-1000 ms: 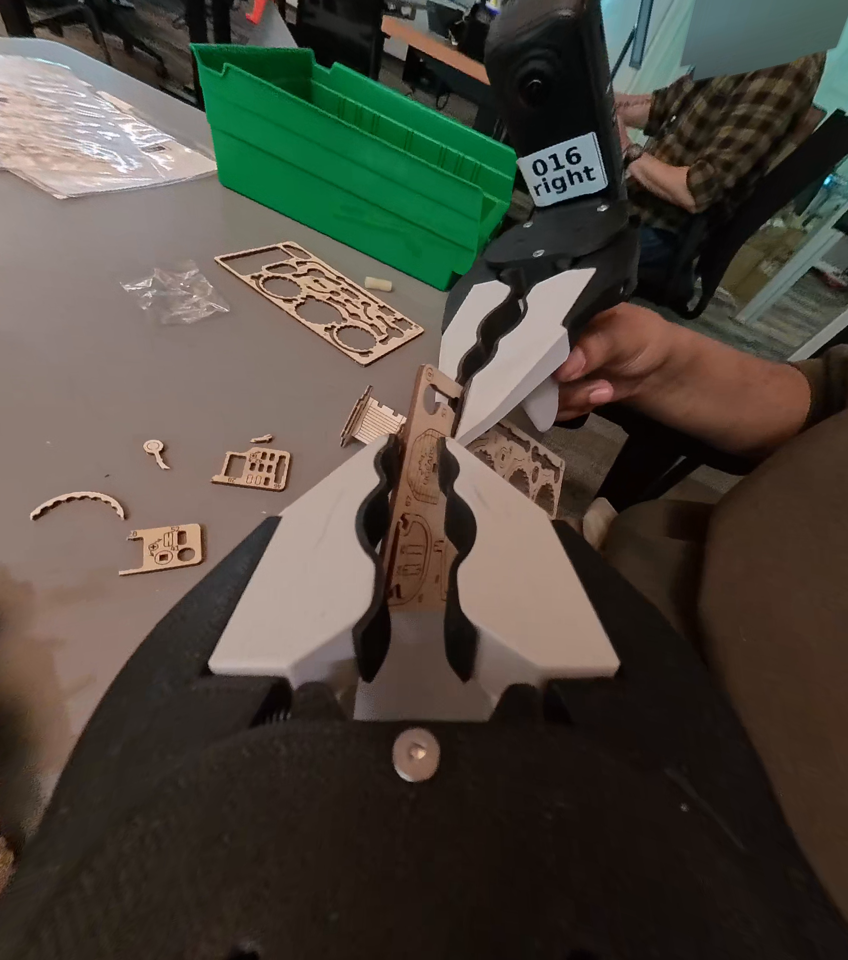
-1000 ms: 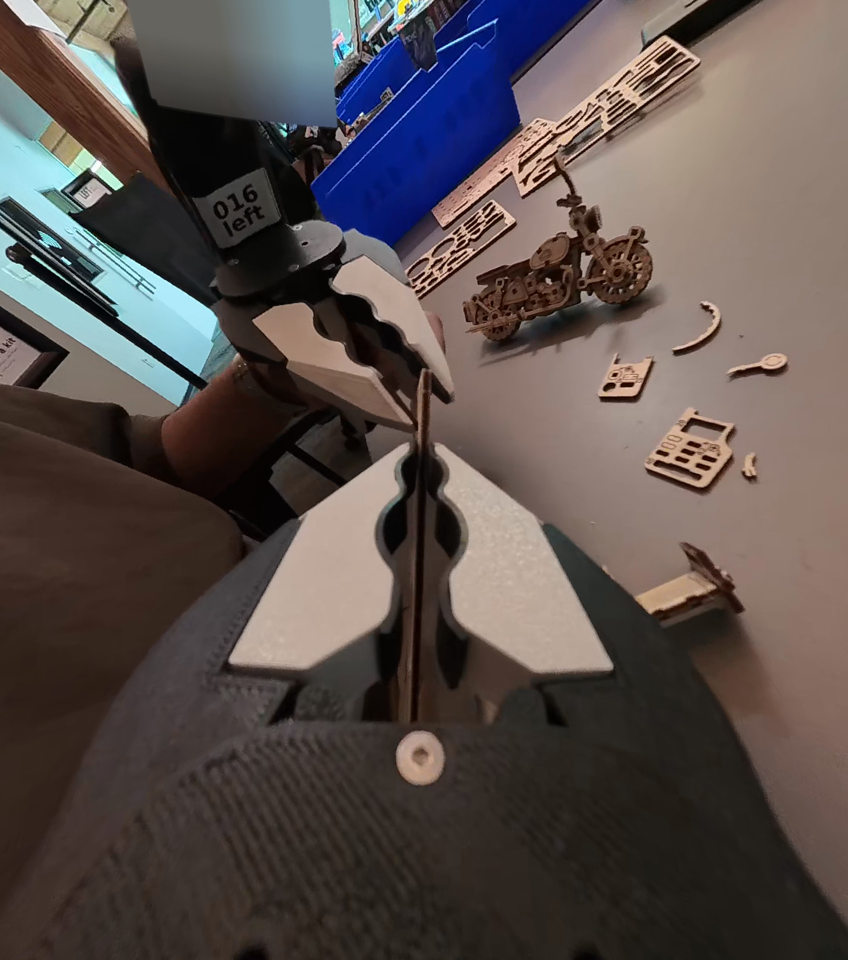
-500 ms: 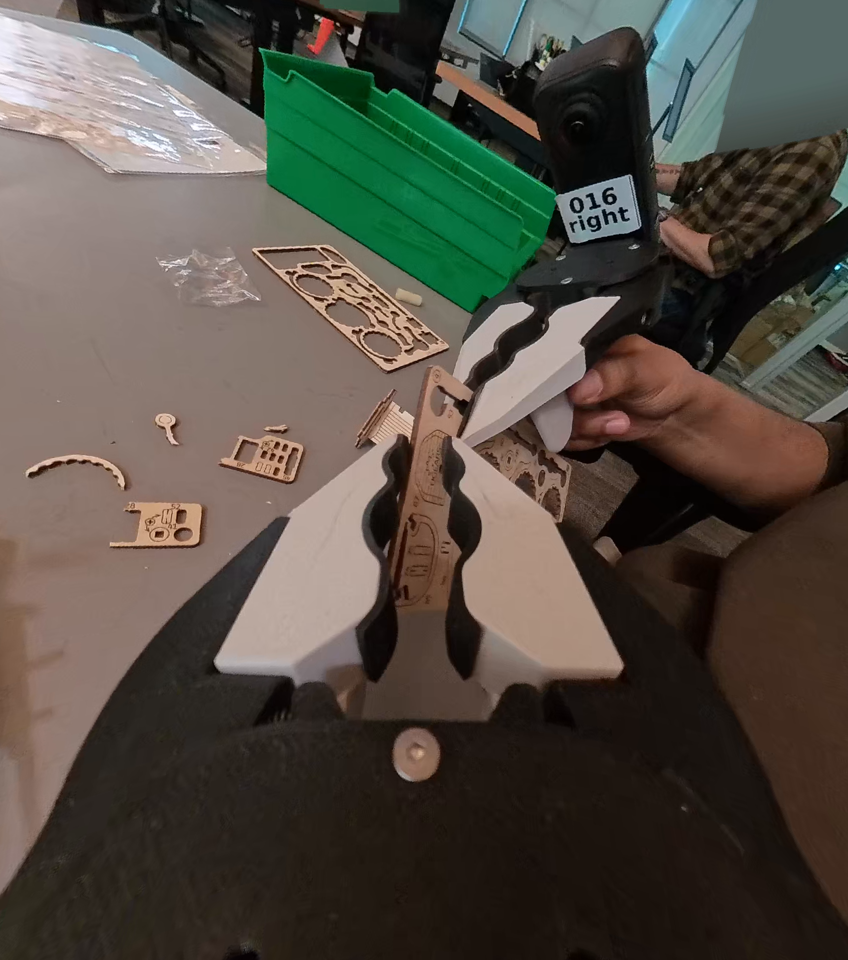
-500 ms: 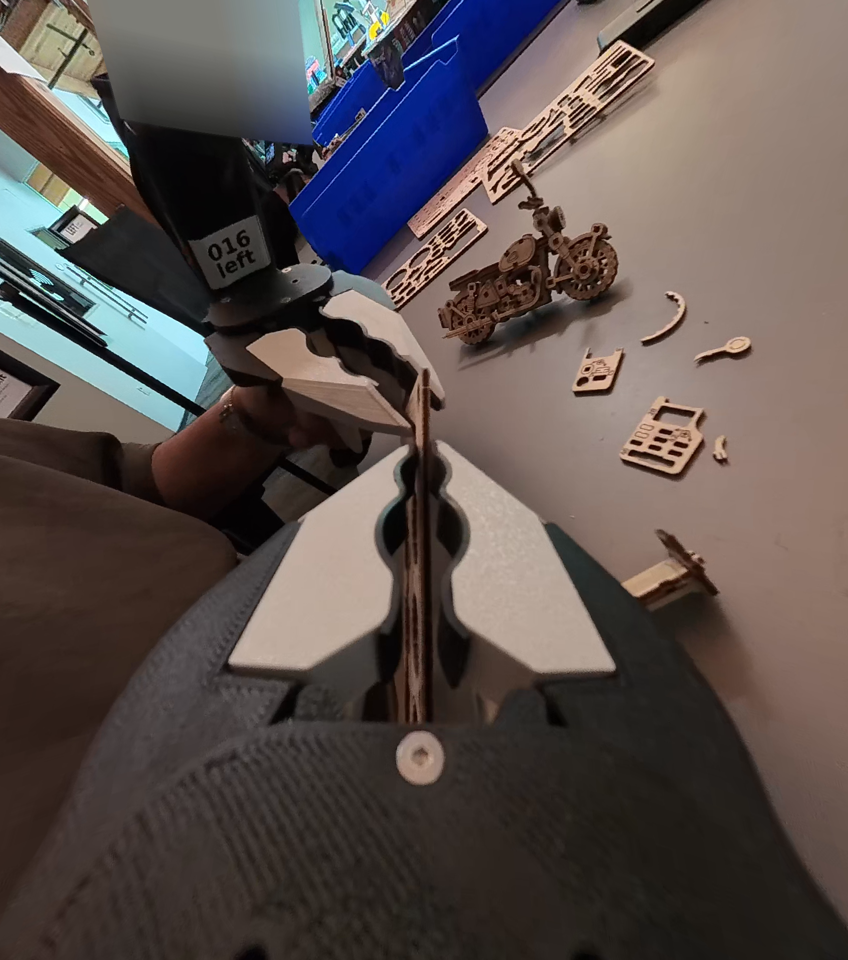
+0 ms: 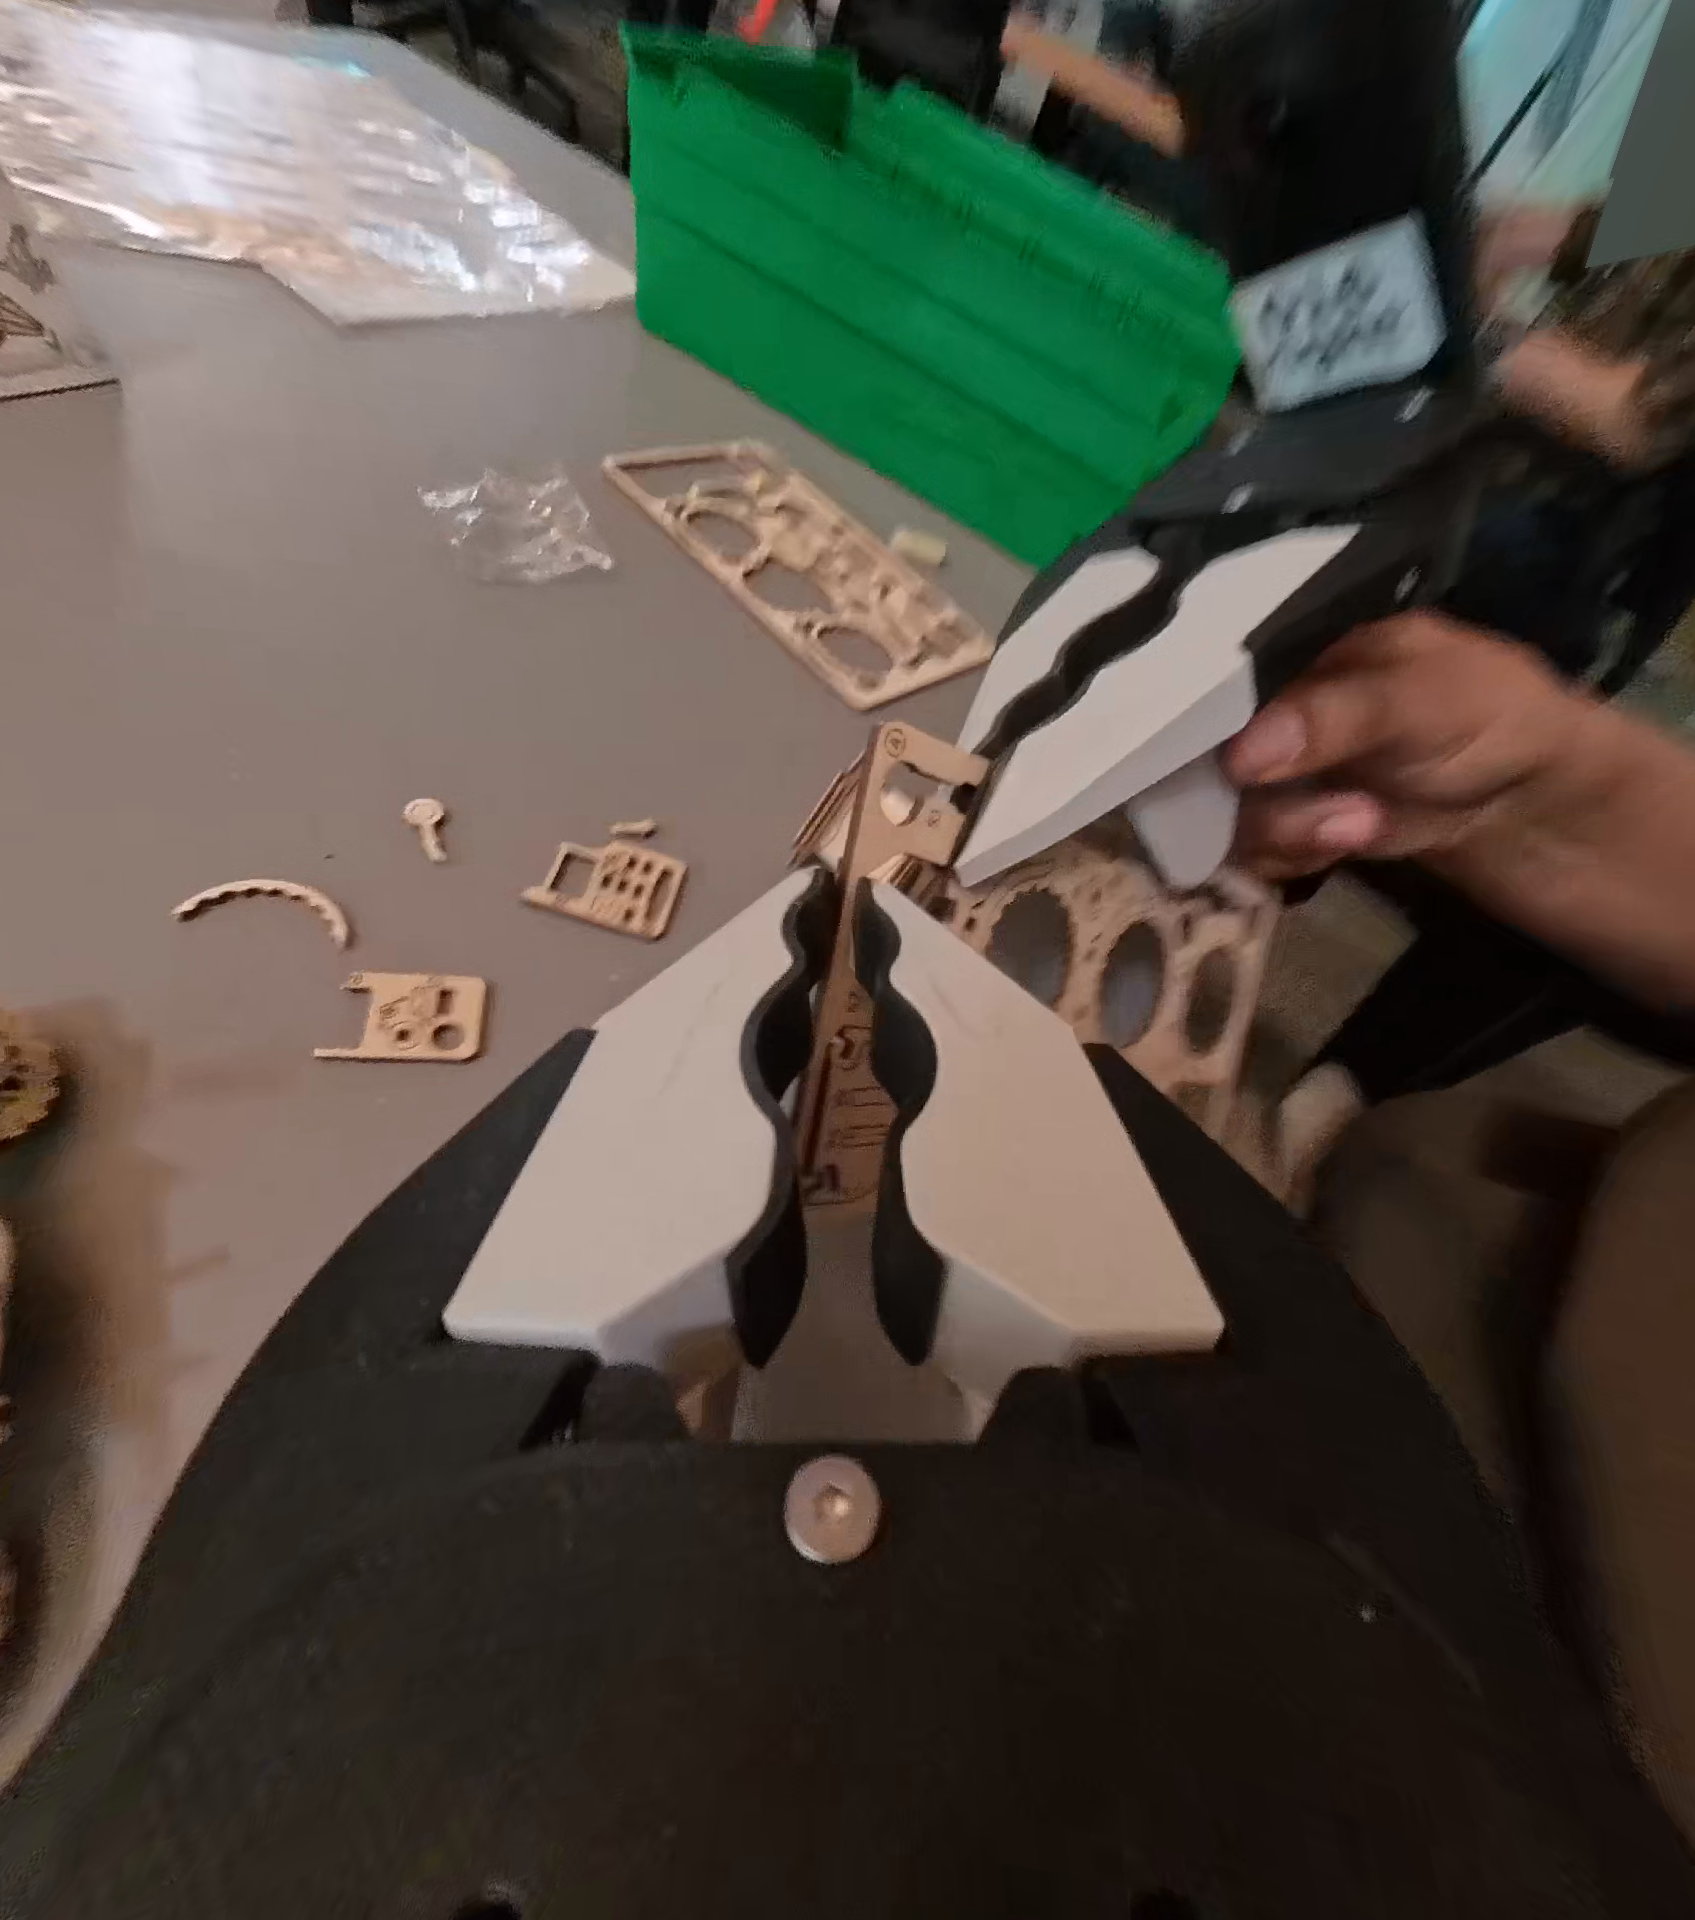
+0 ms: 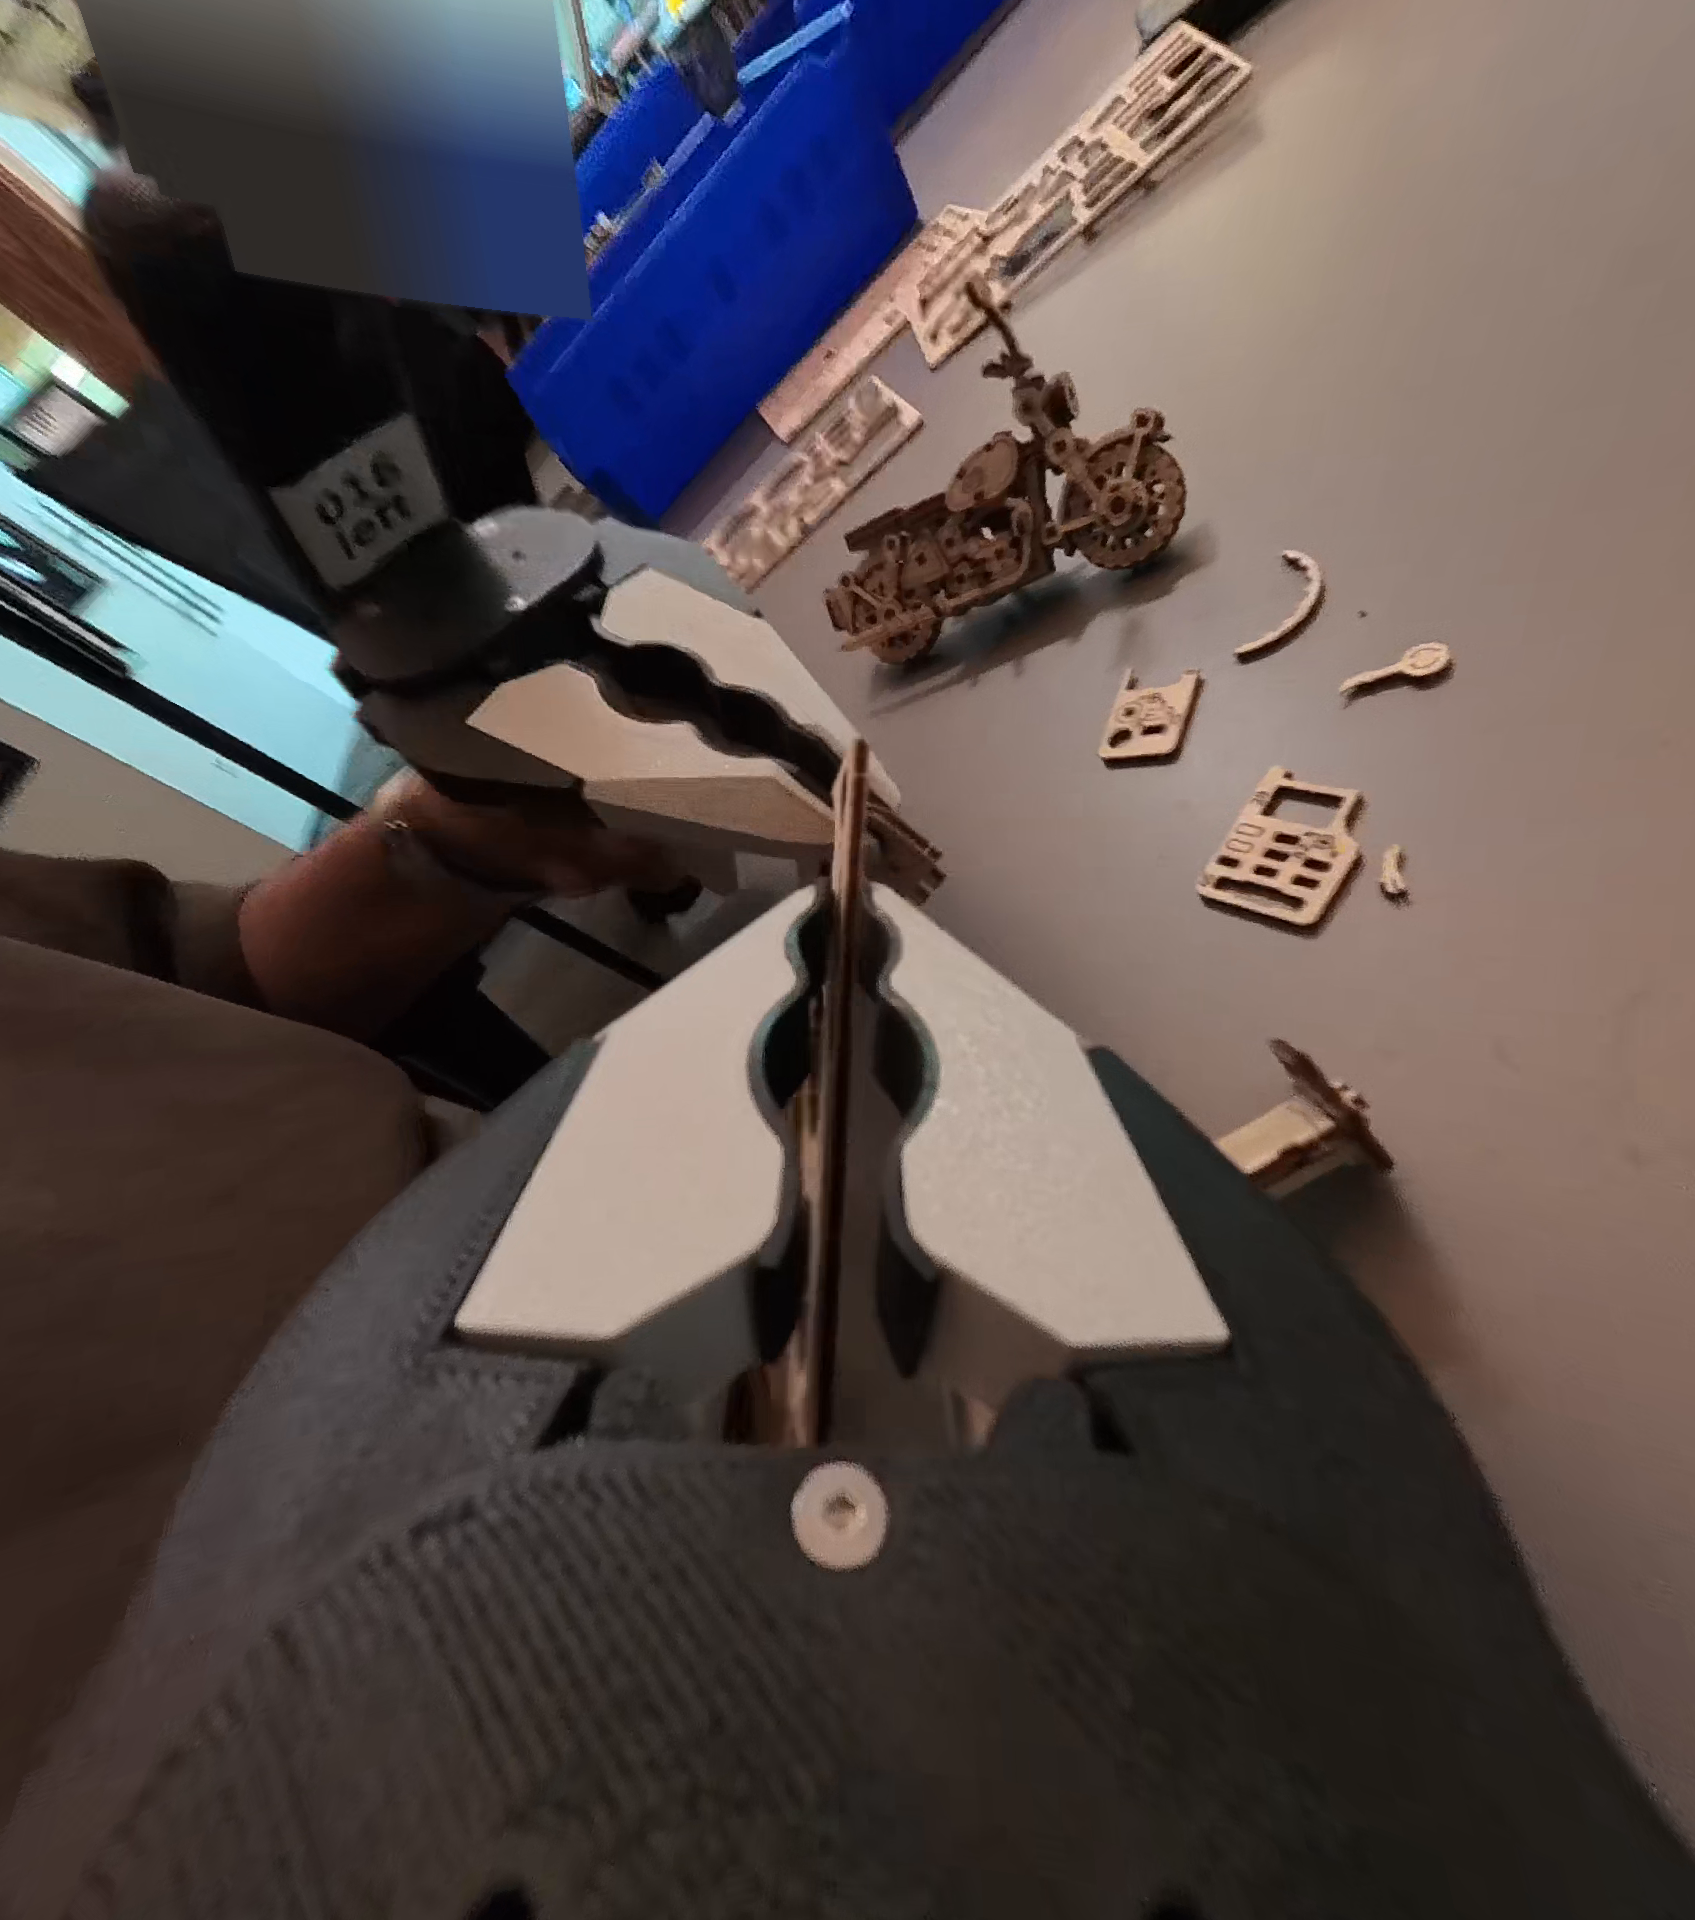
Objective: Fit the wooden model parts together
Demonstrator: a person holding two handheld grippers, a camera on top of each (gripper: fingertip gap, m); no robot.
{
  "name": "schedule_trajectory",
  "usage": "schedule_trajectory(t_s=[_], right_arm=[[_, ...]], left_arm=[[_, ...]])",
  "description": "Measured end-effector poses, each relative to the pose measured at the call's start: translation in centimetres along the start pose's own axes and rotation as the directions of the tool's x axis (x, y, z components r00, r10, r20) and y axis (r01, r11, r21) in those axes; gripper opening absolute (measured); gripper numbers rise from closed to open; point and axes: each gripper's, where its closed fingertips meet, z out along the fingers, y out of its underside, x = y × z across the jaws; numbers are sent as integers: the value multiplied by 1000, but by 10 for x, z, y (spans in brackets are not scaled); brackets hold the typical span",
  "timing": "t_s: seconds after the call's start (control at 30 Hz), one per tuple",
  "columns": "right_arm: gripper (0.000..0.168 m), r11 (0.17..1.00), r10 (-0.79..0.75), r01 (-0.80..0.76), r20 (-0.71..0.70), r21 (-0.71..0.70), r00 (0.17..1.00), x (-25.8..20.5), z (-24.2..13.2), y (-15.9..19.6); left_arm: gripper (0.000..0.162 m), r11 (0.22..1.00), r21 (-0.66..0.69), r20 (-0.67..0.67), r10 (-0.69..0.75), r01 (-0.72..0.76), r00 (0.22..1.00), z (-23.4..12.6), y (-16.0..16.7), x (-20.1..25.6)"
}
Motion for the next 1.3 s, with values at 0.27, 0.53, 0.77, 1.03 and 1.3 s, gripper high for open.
schedule_trajectory(t_s=[0.27, 0.53, 0.77, 1.03, 1.3], right_arm=[[2, 1000, -3, 3, 8, 20, 1000, -1, 1, -3], [20, 994, 12, -20, 67, 106, 998, -4, -16, -16], [21, 959, 36, -47, 44, 279, 998, 10, -52, -47], [23, 972, -146, 179, -210, 151, 967, 23, -40, -36], [29, 927, -375, 344, -315, -151, 872, 13, 9, 0]], left_arm=[[1, 1000, 6, -19, -7, 7, 1000, 0, -2, 0], [0, 994, 55, -59, -91, 94, 994, -26, -14, -10], [0, 925, 228, -248, -247, 305, 937, -112, -67, -26], [0, 665, 670, 51, -485, 330, 873, -227, -111, -142], [0, 675, 624, 191, -621, 395, 760, -192, -90, -227]])
